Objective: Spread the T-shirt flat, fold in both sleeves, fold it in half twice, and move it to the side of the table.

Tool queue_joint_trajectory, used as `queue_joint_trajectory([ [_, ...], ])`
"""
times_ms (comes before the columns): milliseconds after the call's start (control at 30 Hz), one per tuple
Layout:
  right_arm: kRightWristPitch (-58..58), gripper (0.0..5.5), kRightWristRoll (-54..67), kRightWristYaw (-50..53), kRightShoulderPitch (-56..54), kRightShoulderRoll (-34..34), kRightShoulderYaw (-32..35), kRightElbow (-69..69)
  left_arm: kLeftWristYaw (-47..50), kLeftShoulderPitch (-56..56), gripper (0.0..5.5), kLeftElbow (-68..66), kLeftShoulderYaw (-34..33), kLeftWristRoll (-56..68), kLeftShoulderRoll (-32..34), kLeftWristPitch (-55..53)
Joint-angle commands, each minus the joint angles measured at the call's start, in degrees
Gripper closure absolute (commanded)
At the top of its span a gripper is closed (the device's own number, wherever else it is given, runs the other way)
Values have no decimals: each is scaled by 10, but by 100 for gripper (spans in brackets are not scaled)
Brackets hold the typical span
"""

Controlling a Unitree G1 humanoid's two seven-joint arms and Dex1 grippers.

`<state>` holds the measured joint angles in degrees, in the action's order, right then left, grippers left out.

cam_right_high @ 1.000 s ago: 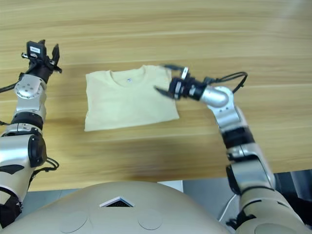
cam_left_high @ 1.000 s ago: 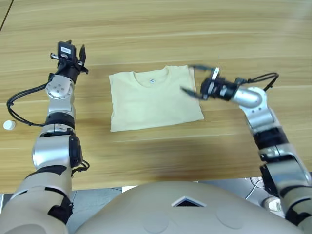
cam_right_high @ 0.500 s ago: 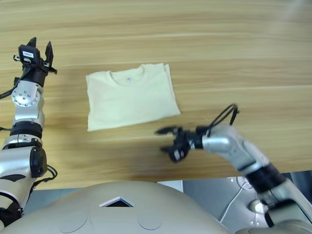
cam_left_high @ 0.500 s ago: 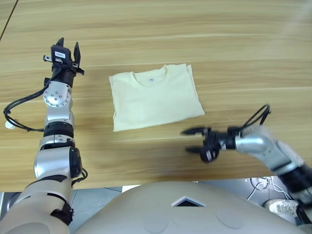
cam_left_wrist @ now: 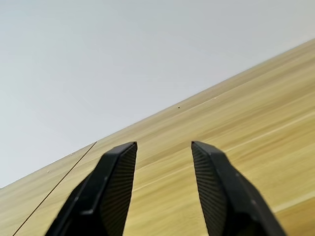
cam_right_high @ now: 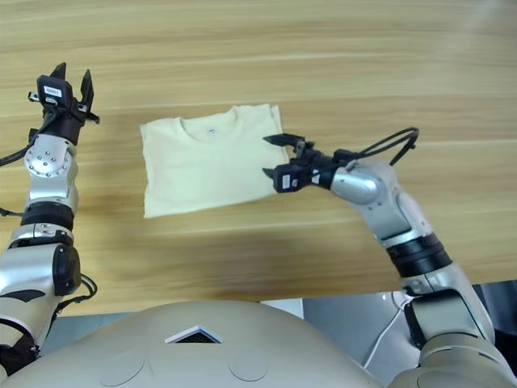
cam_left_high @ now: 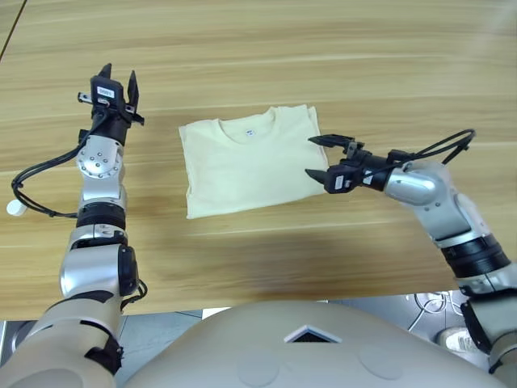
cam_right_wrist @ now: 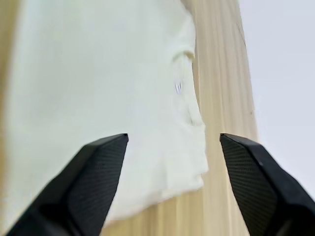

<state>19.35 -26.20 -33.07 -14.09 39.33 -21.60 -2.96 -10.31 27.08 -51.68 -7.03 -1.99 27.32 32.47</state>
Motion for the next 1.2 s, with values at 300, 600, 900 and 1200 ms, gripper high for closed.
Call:
queue_joint_trajectory([
  [300, 53, 206, 7, -84, 61, 103, -2, 20, 13, 6, 344, 3, 11, -18, -8, 1],
  [600, 146, 206, 216, -175, 196, 174, 4, 204, 17, 8, 344, -2, 14, -18, -9, 3],
  [900, 85, 206, 238, -153, 138, 93, 14, 201, 15, 6, 344, -1, 15, -15, -10, 8],
  [1200, 68, 206, 25, -115, 93, 41, -41, 73, 16, 1, 344, 1, 17, -15, -13, 10],
])
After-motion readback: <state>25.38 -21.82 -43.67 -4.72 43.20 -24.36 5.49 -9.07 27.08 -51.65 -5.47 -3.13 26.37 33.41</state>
